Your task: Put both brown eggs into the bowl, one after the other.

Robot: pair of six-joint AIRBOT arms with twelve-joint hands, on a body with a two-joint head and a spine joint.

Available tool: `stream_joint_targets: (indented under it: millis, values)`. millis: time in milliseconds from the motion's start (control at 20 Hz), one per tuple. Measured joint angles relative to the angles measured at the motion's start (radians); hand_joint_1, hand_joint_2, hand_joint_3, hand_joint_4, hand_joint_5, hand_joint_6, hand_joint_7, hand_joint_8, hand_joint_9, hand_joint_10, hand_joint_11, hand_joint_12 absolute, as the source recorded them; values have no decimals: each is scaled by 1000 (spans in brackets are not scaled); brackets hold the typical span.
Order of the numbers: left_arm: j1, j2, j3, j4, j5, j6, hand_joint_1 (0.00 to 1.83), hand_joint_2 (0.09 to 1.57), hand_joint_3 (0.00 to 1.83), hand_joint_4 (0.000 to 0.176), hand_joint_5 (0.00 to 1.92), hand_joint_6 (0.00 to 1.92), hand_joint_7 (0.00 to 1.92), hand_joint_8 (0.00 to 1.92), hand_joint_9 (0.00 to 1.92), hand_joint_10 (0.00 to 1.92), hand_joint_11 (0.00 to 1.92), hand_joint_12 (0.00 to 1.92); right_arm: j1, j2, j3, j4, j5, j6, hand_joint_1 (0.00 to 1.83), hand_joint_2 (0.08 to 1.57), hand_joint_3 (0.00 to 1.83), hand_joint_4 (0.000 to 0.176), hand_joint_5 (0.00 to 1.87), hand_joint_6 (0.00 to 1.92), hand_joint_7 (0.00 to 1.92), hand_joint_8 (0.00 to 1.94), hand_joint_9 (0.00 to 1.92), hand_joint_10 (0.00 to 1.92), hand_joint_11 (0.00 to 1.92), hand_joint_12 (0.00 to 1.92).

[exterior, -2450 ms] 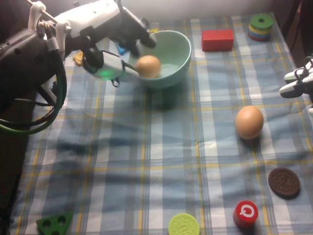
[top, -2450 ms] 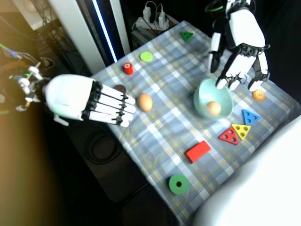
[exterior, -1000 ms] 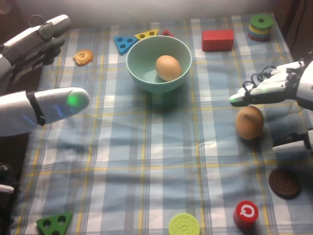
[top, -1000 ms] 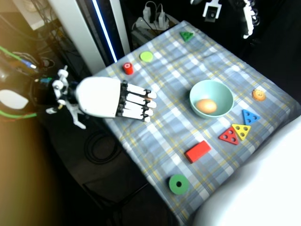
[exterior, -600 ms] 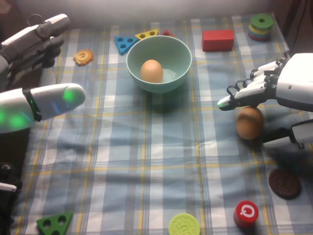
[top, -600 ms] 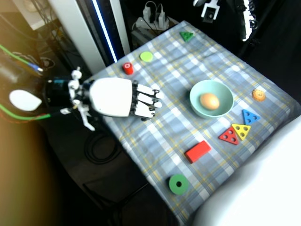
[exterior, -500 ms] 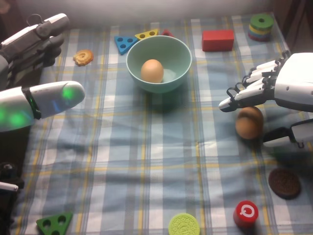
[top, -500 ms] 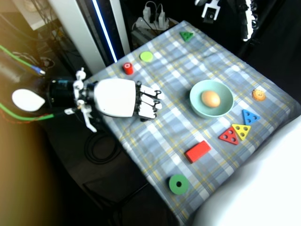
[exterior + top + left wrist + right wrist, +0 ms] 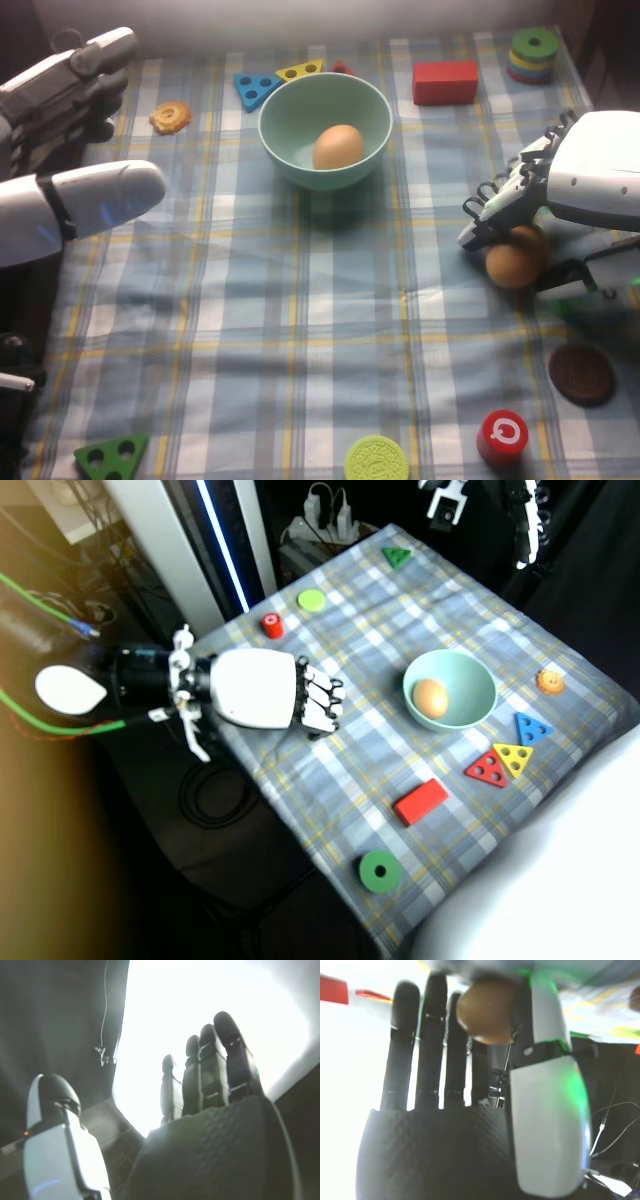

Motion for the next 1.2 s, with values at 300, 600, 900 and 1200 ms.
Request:
stream_joint_targets:
  millis: [300, 600, 900, 1200]
  values:
    - [3, -6, 4, -2, -1, -12, 670, 801, 0, 135, 281, 0, 278, 1, 268, 5, 0, 643, 1, -4, 7, 5, 2, 2, 1224, 1199, 0, 0, 897, 904, 785, 1529, 794, 1547, 849, 1700]
    - [3, -11, 10, -5, 2, -16, 665, 804, 0, 149, 267, 1, 280, 2, 293, 4, 0, 756, 97, -34, 36, 67, 31, -36, 1250, 1148, 4, 0, 1014, 680, 864, 1410, 888, 1090, 772, 1392]
    - [3, -18, 22, -5, 5, -26, 686, 796, 0, 173, 241, 3, 263, 1, 288, 0, 0, 937, 258, -190, 136, 73, 60, -62, 1370, 1097, 0, 0, 1049, 872, 1038, 901, 856, 1191, 502, 1316]
    - [3, -29, 31, 2, 19, -40, 678, 820, 4, 137, 274, 2, 255, 0, 283, 1, 0, 1041, 325, -253, 201, 88, -17, -85, 1263, 1083, 2, 0, 1088, 841, 1030, 879, 729, 788, 121, 1381]
